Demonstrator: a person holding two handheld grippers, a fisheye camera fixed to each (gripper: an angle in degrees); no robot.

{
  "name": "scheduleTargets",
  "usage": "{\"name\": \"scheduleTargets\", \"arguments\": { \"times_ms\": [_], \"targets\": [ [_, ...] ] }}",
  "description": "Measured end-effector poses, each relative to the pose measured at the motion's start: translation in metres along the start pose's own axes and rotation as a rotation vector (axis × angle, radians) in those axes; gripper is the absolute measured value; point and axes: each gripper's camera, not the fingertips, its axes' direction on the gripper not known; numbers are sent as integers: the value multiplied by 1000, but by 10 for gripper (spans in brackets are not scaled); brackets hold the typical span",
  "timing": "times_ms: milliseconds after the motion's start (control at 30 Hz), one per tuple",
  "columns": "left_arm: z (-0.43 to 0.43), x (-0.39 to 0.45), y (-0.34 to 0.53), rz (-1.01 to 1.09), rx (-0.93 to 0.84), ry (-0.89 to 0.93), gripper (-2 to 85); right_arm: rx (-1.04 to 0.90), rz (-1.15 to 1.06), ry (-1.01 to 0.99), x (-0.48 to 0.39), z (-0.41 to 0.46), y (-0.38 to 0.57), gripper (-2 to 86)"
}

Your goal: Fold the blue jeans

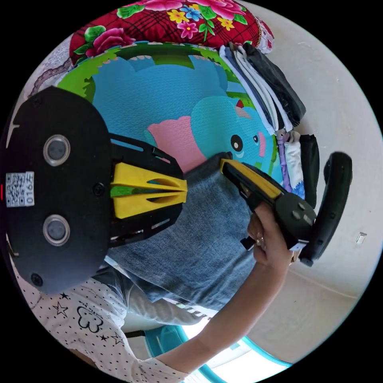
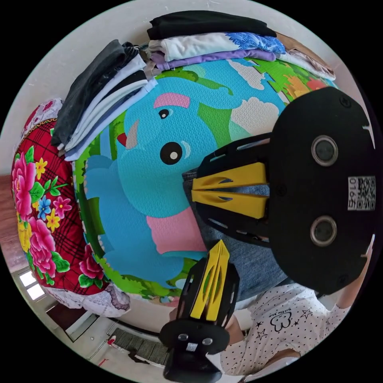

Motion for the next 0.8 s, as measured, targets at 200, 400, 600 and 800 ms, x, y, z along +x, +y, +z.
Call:
{"name": "scheduleTargets", "arguments": {
  "times_ms": [200,400,600,800],
  "targets": [
    [-23,-66,12,-194,41,28,-1,51,12,8,-43,-30,20,-5],
    [-34,-122,13,-310,119,380,68,359,100,252,-119,-110,71,-4],
    [-15,-136,-13,-290,29,486,24,588,-1,466,-224,-207,167,-3],
    [-9,-162,-24,-323,3,521,31,878,89,334,-282,-284,303,-3]
  ]
}}
